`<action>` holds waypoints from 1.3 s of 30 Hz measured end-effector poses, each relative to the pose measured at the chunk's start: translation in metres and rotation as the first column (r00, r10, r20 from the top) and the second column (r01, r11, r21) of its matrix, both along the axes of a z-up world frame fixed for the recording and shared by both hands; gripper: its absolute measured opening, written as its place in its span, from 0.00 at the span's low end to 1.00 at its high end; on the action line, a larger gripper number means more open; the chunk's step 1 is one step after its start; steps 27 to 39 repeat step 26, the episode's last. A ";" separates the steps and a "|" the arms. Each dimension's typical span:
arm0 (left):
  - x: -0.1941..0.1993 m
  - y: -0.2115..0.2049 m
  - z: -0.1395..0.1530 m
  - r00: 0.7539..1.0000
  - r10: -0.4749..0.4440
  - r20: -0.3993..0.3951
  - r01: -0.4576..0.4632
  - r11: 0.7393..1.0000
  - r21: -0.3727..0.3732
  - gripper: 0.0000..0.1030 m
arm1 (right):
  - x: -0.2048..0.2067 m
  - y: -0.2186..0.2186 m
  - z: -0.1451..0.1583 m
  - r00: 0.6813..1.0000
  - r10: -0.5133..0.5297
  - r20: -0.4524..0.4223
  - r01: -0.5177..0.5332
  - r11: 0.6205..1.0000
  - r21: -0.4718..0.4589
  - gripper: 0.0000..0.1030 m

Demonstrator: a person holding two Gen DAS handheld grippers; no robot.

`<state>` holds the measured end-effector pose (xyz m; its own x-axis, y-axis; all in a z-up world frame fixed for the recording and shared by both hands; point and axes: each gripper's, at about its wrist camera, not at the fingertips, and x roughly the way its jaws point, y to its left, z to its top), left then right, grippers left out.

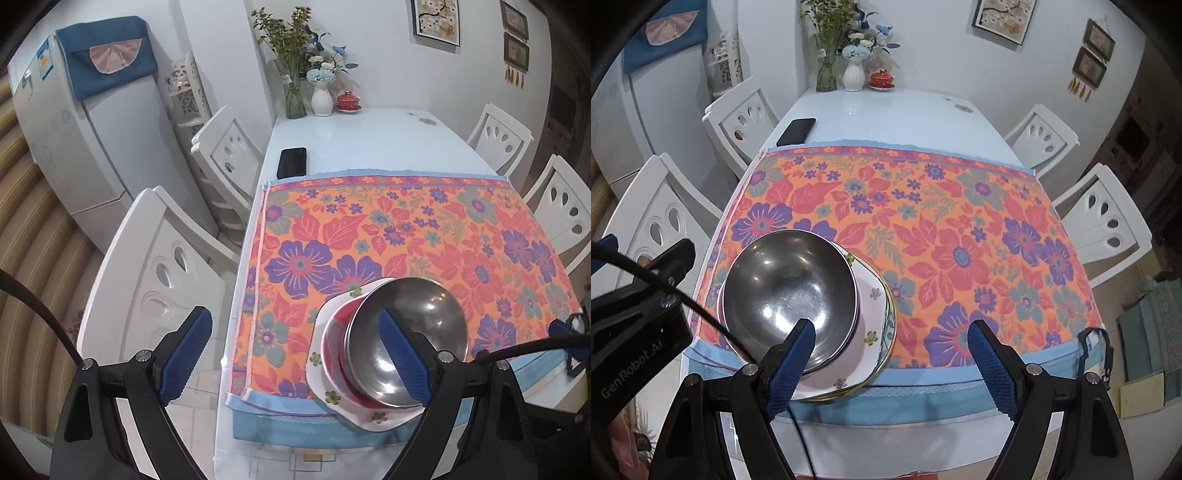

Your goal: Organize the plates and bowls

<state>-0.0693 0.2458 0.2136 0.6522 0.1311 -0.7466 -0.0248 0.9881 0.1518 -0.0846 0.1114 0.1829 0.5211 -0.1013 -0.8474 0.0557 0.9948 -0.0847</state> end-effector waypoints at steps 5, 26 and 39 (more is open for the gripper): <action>0.003 -0.003 0.002 1.000 0.023 -0.006 -0.023 1.000 -0.004 0.88 | 0.006 -0.006 0.002 1.000 0.013 -0.011 -0.013 1.000 0.004 0.80; 0.008 -0.045 0.001 0.996 0.085 -0.004 -0.085 0.996 0.000 0.91 | 0.021 -0.053 -0.003 0.995 0.086 -0.040 -0.084 0.995 0.047 0.80; 0.008 -0.045 0.001 0.996 0.085 -0.004 -0.085 0.996 0.000 0.91 | 0.021 -0.053 -0.003 0.995 0.086 -0.040 -0.084 0.995 0.047 0.80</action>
